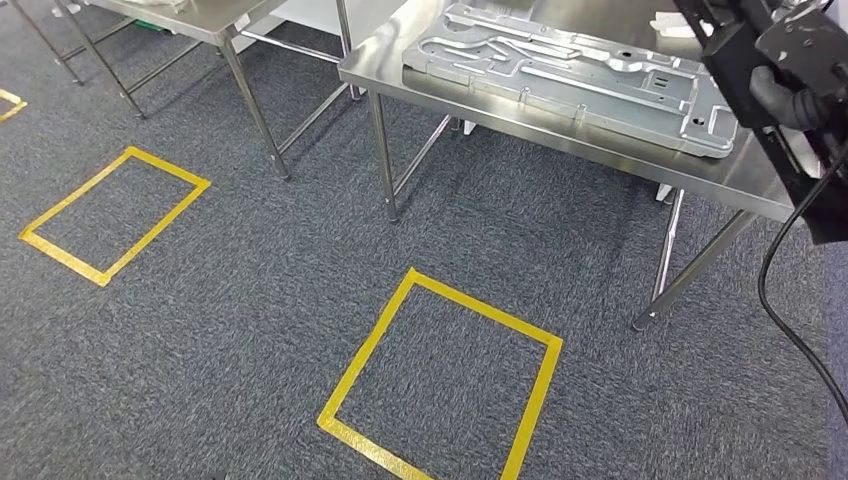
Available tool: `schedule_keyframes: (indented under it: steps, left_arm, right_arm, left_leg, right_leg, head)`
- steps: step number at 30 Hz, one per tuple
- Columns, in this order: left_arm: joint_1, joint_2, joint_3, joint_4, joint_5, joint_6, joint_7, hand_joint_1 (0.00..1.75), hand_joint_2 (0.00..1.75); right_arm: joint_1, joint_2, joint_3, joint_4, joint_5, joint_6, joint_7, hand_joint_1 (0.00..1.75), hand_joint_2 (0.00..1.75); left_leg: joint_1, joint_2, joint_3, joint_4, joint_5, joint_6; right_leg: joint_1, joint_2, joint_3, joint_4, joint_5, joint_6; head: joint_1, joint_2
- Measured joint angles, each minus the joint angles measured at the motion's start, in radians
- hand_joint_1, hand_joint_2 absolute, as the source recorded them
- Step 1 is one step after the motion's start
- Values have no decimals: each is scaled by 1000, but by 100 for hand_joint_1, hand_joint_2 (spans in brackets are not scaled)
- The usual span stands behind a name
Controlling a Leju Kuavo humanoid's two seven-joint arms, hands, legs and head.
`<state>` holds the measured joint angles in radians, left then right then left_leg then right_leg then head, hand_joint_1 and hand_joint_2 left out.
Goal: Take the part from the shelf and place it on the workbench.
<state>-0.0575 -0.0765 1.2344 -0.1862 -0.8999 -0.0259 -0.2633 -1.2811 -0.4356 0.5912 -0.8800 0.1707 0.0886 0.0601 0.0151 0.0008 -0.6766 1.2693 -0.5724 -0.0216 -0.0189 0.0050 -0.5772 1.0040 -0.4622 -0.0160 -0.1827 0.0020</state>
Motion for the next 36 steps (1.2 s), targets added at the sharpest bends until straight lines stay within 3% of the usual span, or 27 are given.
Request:
schedule_keyframes:
  steps: [2, 3, 4, 5, 7, 8, 10, 11, 13, 14, 16, 17, 18, 19, 22, 23, 25, 27, 29, 31, 32, 33, 34, 35, 36]
  left_arm:
    - [4, 0, 0, 0, 1, 0, 0, 0, 0]
    - [5, 0, 0, 0, 1, 0, 0, 0, 0]
    - [5, 0, 0, 0, 2, 0, 0, 0, 0]
    - [7, 0, 0, 0, 2, 0, 0, 0, 0]
    - [10, 2, 0, 0, 2, 0, 0, 0, 0]
    - [11, 2, 0, 1, 2, 0, 1, 0, 0]
    - [9, 2, 0, 1, 2, 0, 0, 0, 0]
    - [7, 2, 0, 1, 2, 0, 0, 0, 0]
    - [5, 2, 0, 1, 2, 0, 0, 0, 0]
    - [5, 2, 0, 1, 2, 0, 0, 0, 0]
    - [6, 2, 0, 1, 2, 0, 0, 0, 0]
    - [7, 2, 1, 1, 2, 0, 0, 0, 0]
    - [8, 2, 1, 1, 2, 0, 0, 0, 0]
    - [9, 2, 1, 1, 2, 0, 0, 0, 0]
    - [10, -2, 1, 6, 2, -2, 1, 0, 0]
    - [9, -3, 1, 8, 2, -3, 1, 0, 0]
    - [6, -1, 1, 9, 2, -6, 0, 0, 0]
    - [2, 1, 1, 9, 2, -9, -1, 0, 0]
    - [-1, 2, 1, 10, 2, -11, -1, 0, 0]
    - [1, 2, 1, 10, 2, -12, -1, 0, 0]
    - [3, 3, 1, 10, 2, -11, -1, 0, 0]
    - [4, 3, 1, 10, 2, -9, -1, 0, 0]
    - [6, 3, 1, 10, 3, -8, -1, 0, 0]
    - [8, 3, 1, 10, 3, -7, 0, 0, 0]
    - [10, 3, 2, 10, 3, -6, 0, 0, 0]
  right_arm:
    - [0, 2, 7, 4, -10, 8, 2, 175, 175]
    - [-2, 4, 11, 6, -14, 10, 2, 175, 175]
    - [-4, 7, 16, 10, -17, 11, 2, 175, 175]
    - [-7, 10, 20, 14, -18, 11, 3, 175, 175]
    - [-16, 17, 30, 23, -20, 12, 4, 175, 175]
    - [-21, 19, 34, 27, -20, 12, 5, 175, 175]
    - [-33, 23, 39, 30, -21, 12, 6, 175, 175]
    - [-39, 23, 40, 31, -22, 12, 5, 175, 175]
    - [-46, 24, 43, 33, -23, 11, 4, 175, 175]
    - [-48, 24, 45, 35, -24, 12, 4, 175, 175]
    - [-46, 24, 49, 40, -24, 12, 5, 175, 175]
    - [-44, 24, 50, 43, -24, 12, 6, 175, 175]
    - [-43, 24, 51, 45, -24, 12, 6, 175, 175]
    - [-43, 24, 52, 47, -24, 12, 6, 175, 175]
    - [-44, 24, 54, 56, -26, 13, 6, 175, 175]
    - [-46, 25, 56, 58, -27, 14, 5, 175, 175]
    - [-58, 29, 60, 62, -30, 20, 2, 175, 175]
    - [-75, 36, 66, 65, -35, 27, -6, 175, 175]
    - [-86, 47, 77, 71, -40, 31, -12, 175, 175]
    - [-87, 60, 92, 80, -44, 32, -14, 175, 175]
    - [-86, 66, 99, 85, -45, 31, -15, 175, 175]
    - [-84, 71, 105, 90, -46, 28, -16, 175, 175]
    - [-84, 76, 110, 94, -46, 24, -18, 175, 175]
    - [-83, 81, 114, 98, -46, 20, -20, 175, 175]
    - [-82, 85, 119, 104, -46, 16, -21, 175, 175]
  left_leg:
    - [-3, 0, -48, 5, -24, 5]
    - [-5, 0, -53, -33, -10, 11]
    - [-8, 0, -51, -88, 29, 18]
    - [-13, -1, -44, -149, 95, 27]
    - [-21, -3, -28, -228, 190, 40]
    - [-23, -4, -21, -244, 210, 44]
    - [-23, -5, 2, -255, 198, 54]
    - [-20, -5, 17, -264, 192, 60]
    - [-17, -8, 48, -278, 178, 68]
    - [-17, -10, 63, -282, 168, 71]
    - [-16, -15, 97, -287, 143, 72]
    - [-17, -17, 116, -287, 128, 72]
    - [-18, -19, 136, -288, 113, 71]
    - [-19, -20, 158, -288, 97, 71]
    - [-20, -22, 205, -291, 50, 63]
    - [-20, -22, 217, -293, 42, 58]
    - [-21, -21, 232, -286, 41, 46]
    - [-21, -18, 204, -213, 63, 37]
    - [-16, -16, 118, -79, 61, 27]
    - [-9, -14, 24, 13, -8, 18]
    - [-7, -12, -8, 19, -48, 13]
    - [-4, -11, -28, -2, -71, 9]
    - [-3, -8, -37, -46, -58, 6]
    - [-2, -6, -40, -107, 0, 5]
    - [-2, -3, -41, -174, 93, 7]
  right_leg:
    - [3, 3, 33, 0, -27, 0]
    - [4, 4, 51, -1, -41, 0]
    - [6, 4, 69, -1, -55, 2]
    - [7, 5, 86, -1, -69, 4]
    - [10, 9, 112, -8, -93, 13]
    - [11, 11, 121, -11, -98, 20]
    - [11, 11, 127, 4, -88, 34]
    - [9, 9, 114, 37, -74, 40]
    - [6, 5, 48, 145, -61, 49]
    - [6, 4, 3, 202, -76, 53]
    - [5, 3, -76, 263, -148, 57]
    - [5, 2, -101, 259, -179, 58]
    - [6, 2, -114, 231, -186, 57]
    - [7, 1, -119, 183, -155, 54]
    - [21, -5, -117, 16, 73, 29]
    - [27, -5, -114, -11, 115, 19]
    - [28, -1, -94, -24, 107, 4]
    - [22, 0, -62, -32, 91, -7]
    - [18, 0, -27, -34, 65, -13]
    - [15, 3, 10, -35, 32, -13]
    - [13, 5, 31, -35, 15, -11]
    - [11, 7, 53, -35, -3, -7]
    - [8, 8, 76, -35, -22, -3]
    - [6, 7, 98, -35, -41, 2]
    - [5, 7, 119, -33, -61, 7]
  head:
    - [0, 0]
    - [0, 0]
    - [0, 0]
    - [0, 0]
    - [0, 0]
    - [0, 0]
    - [0, 0]
    - [0, 0]
    - [0, 0]
    - [0, 0]
    - [0, 0]
    - [0, 0]
    - [0, 0]
    - [0, 0]
    - [0, 0]
    - [1, 0]
    - [1, 0]
    - [0, 0]
    - [0, 0]
    - [0, 0]
    - [0, 0]
    - [0, 0]
    - [0, 0]
    - [0, 0]
    - [0, 0]
